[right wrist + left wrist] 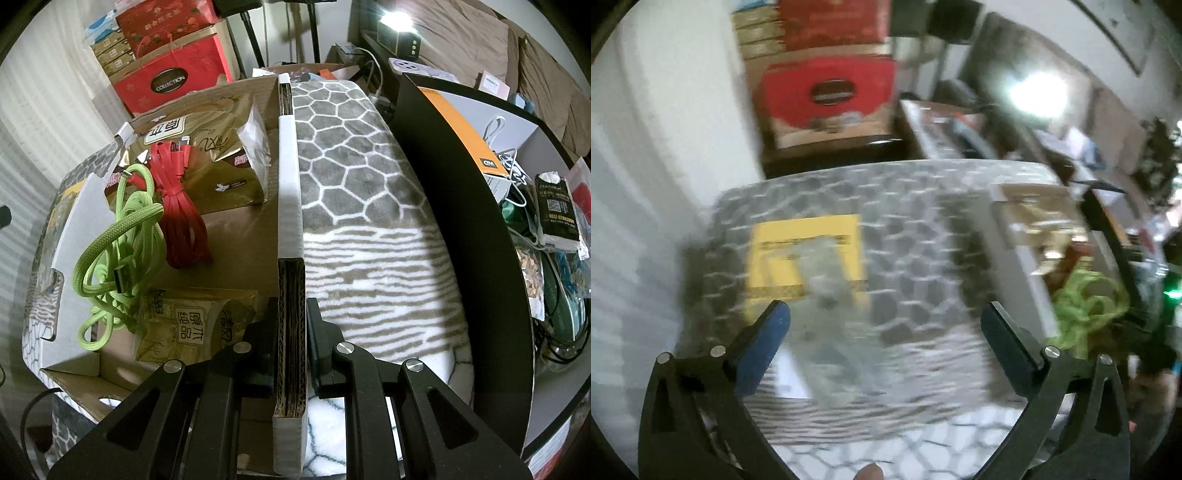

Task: Organize objects
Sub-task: 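Grasp the clear bamboo-printed phone case with the left gripper and lift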

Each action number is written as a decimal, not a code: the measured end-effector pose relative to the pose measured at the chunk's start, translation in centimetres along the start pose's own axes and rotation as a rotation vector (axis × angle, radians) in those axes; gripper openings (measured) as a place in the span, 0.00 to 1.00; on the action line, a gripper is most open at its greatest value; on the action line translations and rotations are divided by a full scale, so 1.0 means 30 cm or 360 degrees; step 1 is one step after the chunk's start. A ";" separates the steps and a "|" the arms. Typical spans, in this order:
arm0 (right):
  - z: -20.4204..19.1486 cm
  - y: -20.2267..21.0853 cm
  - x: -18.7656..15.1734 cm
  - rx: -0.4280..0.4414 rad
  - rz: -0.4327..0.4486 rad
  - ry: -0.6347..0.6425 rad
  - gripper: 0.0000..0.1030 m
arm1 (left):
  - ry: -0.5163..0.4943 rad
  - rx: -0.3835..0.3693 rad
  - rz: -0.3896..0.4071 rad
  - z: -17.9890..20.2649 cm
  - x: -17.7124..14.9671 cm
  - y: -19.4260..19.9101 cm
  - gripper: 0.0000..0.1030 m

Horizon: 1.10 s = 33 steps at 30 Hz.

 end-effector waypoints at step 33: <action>-0.010 0.002 0.002 -0.0001 -0.0007 -0.0001 0.13 | 0.0353 0.0014 -0.0128 -0.142 -0.032 -0.198 0.78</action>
Point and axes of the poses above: each gripper's, at about its wrist camera, not at the fingertips, and y roughly against the way its jaws point, z to its right, x to its top, the point moved 9 cm from there along -y, roughly the way its jaws point, and after that the axes turned 8 degrees about -z, right-handed, at the moved point
